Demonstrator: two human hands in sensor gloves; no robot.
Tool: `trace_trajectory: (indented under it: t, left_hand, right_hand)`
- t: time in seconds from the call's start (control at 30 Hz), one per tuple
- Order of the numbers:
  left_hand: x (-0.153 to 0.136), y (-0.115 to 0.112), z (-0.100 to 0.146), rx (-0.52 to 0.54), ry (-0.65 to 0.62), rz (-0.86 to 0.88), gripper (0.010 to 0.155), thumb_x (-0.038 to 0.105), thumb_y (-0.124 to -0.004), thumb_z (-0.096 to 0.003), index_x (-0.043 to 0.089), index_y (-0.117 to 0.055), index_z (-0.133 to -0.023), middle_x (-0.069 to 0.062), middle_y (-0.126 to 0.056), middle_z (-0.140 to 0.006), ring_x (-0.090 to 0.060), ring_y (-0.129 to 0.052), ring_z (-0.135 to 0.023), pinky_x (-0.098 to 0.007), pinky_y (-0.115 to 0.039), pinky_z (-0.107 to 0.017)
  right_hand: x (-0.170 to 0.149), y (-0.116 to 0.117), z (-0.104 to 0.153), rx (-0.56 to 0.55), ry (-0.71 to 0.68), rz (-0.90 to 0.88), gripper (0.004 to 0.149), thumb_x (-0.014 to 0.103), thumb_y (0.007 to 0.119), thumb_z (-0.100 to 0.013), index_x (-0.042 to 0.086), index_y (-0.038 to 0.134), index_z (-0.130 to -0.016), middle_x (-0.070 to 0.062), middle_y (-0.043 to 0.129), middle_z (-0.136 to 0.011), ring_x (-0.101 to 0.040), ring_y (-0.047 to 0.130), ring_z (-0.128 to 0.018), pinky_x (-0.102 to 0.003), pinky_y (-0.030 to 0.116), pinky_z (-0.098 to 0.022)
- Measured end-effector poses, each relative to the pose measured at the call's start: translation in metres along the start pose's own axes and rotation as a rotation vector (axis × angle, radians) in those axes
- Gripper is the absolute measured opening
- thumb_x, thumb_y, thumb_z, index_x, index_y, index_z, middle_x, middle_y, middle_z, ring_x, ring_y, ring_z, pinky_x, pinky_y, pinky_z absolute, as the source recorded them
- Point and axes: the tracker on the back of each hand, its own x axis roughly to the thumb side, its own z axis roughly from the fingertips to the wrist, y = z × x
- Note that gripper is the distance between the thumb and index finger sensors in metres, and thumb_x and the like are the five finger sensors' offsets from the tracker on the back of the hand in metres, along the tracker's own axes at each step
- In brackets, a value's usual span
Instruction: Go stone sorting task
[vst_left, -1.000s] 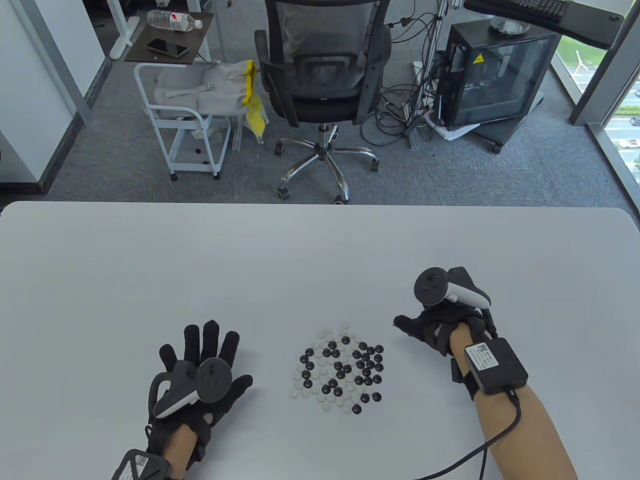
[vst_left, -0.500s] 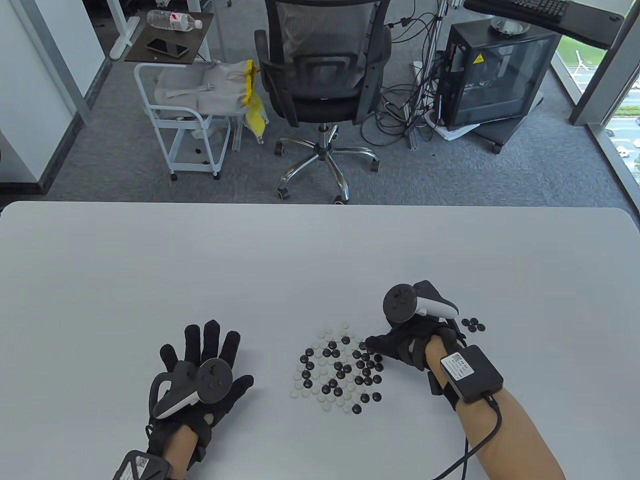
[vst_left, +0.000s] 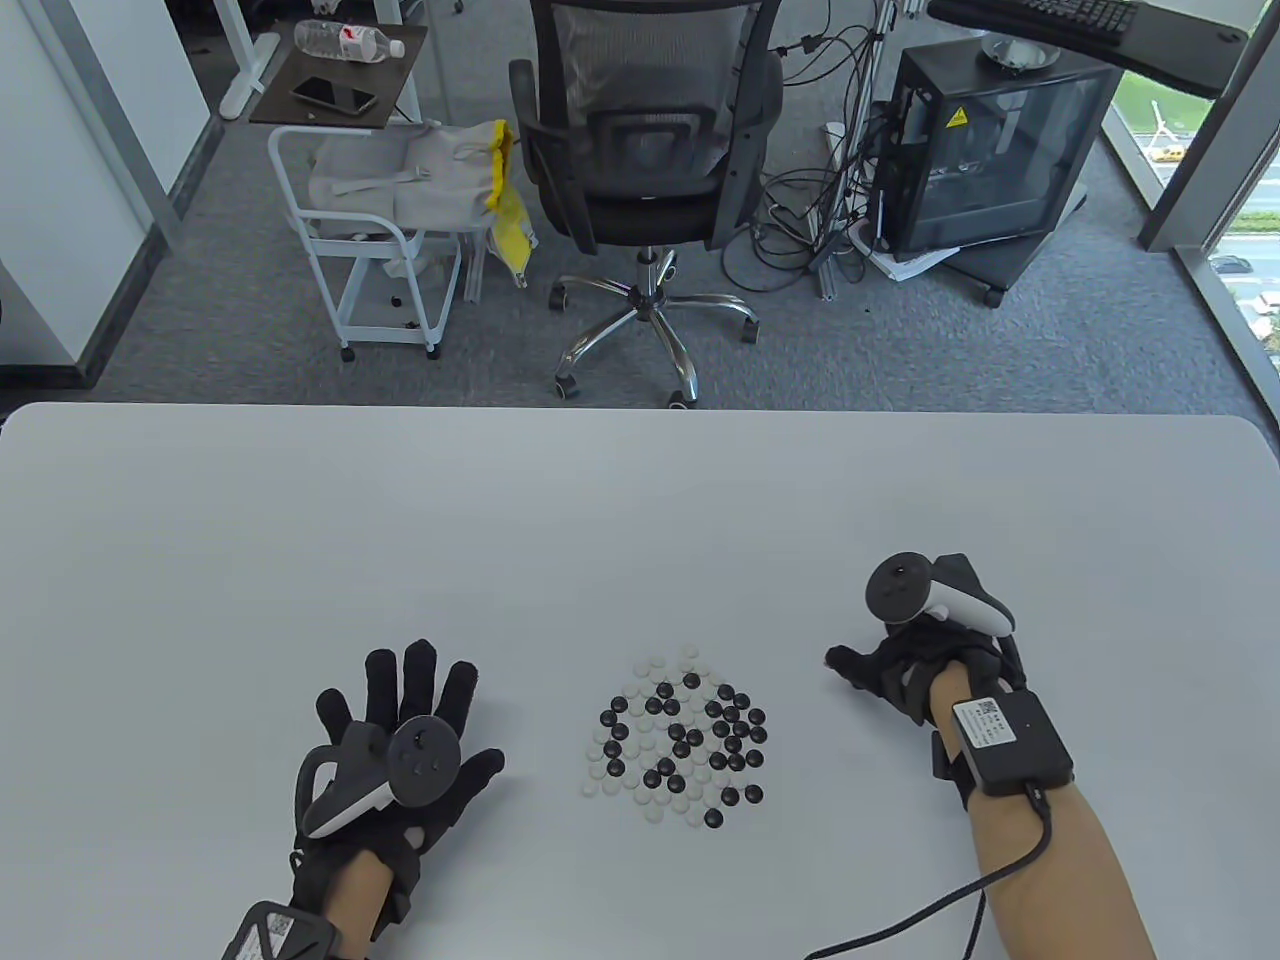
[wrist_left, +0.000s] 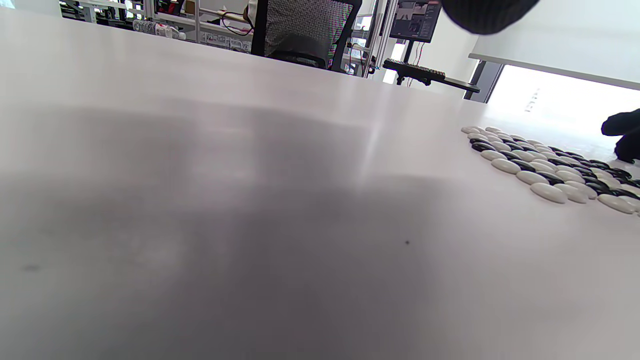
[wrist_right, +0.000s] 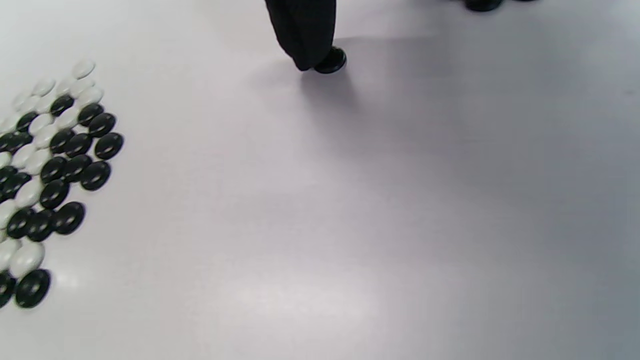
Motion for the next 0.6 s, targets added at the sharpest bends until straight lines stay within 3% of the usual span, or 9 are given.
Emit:
trace_trajectory:
  t: [0.3, 0.6]
  left_hand:
    - [0.0, -0.003, -0.003, -0.017, 0.009, -0.009, 0.086, 0.063, -0.051, -0.0591, 0.02, -0.006, -0.118, -0.023, 0.017, -0.115, -0.053, 0.02, -0.097, -0.083, 0.006, -0.049]
    - [0.001, -0.004, -0.003, -0.028, 0.015, -0.011, 0.086, 0.063, -0.05, -0.0591, 0.02, -0.005, -0.118, -0.023, 0.017, -0.115, -0.053, 0.02, -0.096, -0.083, 0.005, -0.049]
  right_hand:
    - [-0.068, -0.001, 0.021, -0.046, 0.108, -0.135, 0.069, 0.05, 0.049, -0.061, 0.007, 0.067, -0.112, -0.04, 0.007, -0.114, -0.067, -0.006, -0.092, -0.092, 0.009, -0.053]
    - [-0.083, 0.005, 0.022, -0.083, 0.096, -0.178, 0.067, 0.05, 0.049, -0.062, 0.009, 0.06, -0.114, -0.041, 0.006, -0.113, -0.068, -0.006, -0.092, -0.092, 0.01, -0.054]
